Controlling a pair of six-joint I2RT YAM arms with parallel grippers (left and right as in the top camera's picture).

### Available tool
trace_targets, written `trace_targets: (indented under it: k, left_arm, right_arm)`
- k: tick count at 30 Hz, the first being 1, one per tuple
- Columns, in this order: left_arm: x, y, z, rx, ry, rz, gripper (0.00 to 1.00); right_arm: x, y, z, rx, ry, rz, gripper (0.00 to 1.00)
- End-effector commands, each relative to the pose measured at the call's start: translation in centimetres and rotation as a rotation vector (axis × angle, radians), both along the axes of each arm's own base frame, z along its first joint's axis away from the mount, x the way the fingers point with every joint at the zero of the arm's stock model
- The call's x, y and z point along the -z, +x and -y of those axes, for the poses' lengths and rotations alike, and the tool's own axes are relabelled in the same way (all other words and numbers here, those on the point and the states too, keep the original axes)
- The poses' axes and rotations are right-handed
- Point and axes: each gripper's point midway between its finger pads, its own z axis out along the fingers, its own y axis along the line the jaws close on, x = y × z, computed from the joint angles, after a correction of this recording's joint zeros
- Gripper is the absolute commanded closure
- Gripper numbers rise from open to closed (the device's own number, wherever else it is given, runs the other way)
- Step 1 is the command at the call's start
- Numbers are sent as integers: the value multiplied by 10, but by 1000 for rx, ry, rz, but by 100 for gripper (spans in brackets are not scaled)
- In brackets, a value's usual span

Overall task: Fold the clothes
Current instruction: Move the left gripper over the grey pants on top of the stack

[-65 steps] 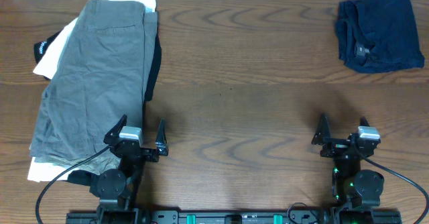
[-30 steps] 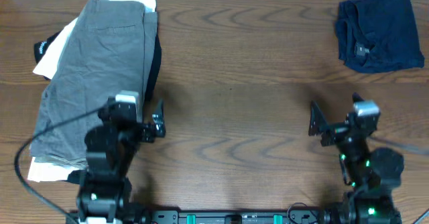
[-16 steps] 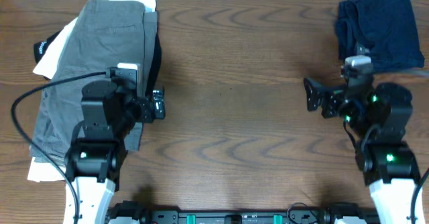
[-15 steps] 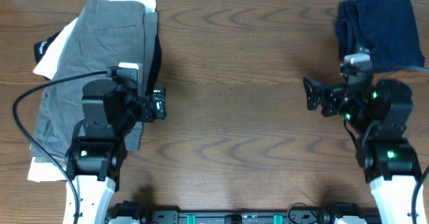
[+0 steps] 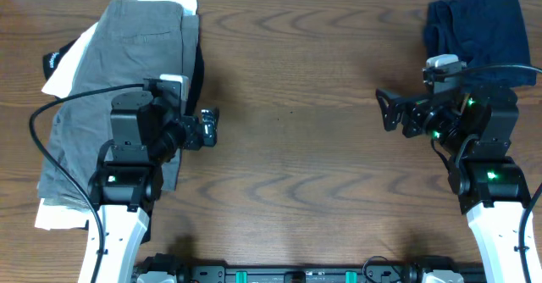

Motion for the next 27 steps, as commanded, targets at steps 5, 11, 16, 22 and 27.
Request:
trace_targets:
  k: [5,11,16,22,27]
  left_arm:
    - [-19,24,-2,-58,-47,16,2]
    - [-22,55,-3,-74,-30,-58,2]
    - [-31,93,-12,-105,-25,-91,2]
    - [-18,145,-35,-159,-23,-122,2]
    - [10,177,-60,-245,72,-138,1]
  right_arm:
    - [-11,5,-13,-84,-27,17,1]
    - [-13,31,1,-30,-98,-67,1]
    - [-4,56,18,51,-158,-184,1]
    - [38,71,28,88,-196,-353,1]
    - [57,77,20,48,-166,-394,1]
